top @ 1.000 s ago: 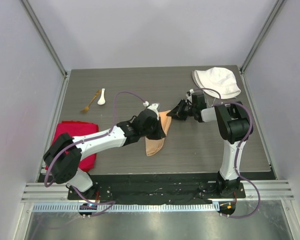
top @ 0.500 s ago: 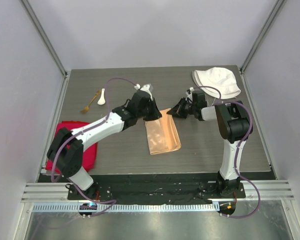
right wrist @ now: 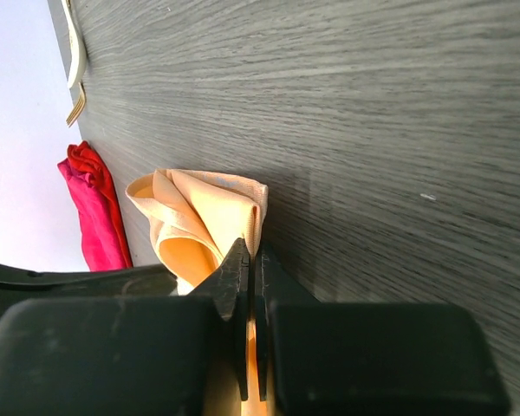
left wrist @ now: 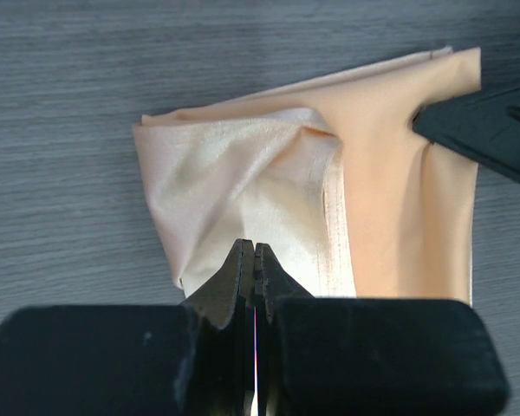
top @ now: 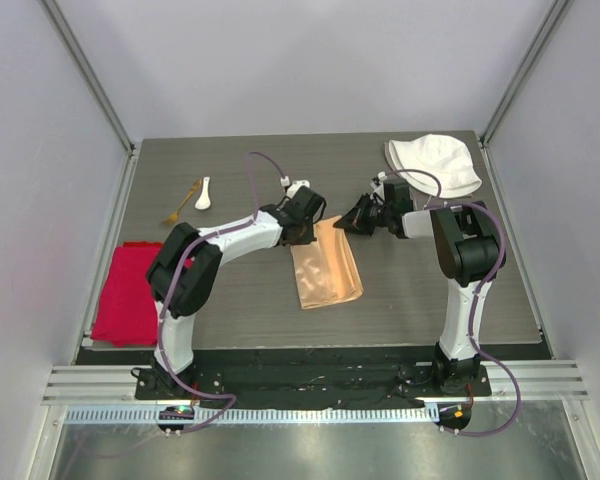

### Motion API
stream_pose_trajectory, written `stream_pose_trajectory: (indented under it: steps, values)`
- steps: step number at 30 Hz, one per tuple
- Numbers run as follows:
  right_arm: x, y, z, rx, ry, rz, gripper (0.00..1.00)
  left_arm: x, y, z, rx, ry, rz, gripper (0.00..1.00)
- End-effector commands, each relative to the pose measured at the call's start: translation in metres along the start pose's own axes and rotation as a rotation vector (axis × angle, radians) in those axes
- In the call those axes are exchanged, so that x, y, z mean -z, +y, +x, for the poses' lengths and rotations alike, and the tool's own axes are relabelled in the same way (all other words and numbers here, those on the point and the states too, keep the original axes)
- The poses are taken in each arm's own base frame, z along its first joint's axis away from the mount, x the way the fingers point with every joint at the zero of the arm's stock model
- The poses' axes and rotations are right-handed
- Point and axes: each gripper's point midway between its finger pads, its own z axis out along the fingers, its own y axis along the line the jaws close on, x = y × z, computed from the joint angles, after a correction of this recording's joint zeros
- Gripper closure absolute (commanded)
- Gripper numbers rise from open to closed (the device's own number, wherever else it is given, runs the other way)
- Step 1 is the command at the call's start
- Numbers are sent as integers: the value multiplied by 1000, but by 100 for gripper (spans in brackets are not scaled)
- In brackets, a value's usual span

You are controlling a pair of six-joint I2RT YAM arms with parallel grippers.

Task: Fold the napkin into a case and place the utensils inside
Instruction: Pick up the 2/3-rectangle-folded napkin at the center of the board, then fold the 2/3-rectangle-folded napkin.

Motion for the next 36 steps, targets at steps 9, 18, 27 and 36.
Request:
stream_pose_trajectory:
  steps: [9,18,27,36]
  values:
    - [10,45,-17,113,-45,-51,99,-15,-26,-36,-24,-113,57,100]
    - [7,73,-6,153,-31,-69,99,-30,-38,-37,-17,-144,107,100]
    - [-18,90,28,74,12,-122,99,-30,-30,-26,-13,-208,154,100]
    - [-24,82,33,14,-11,-135,99,-10,-34,-29,-14,-199,200,100]
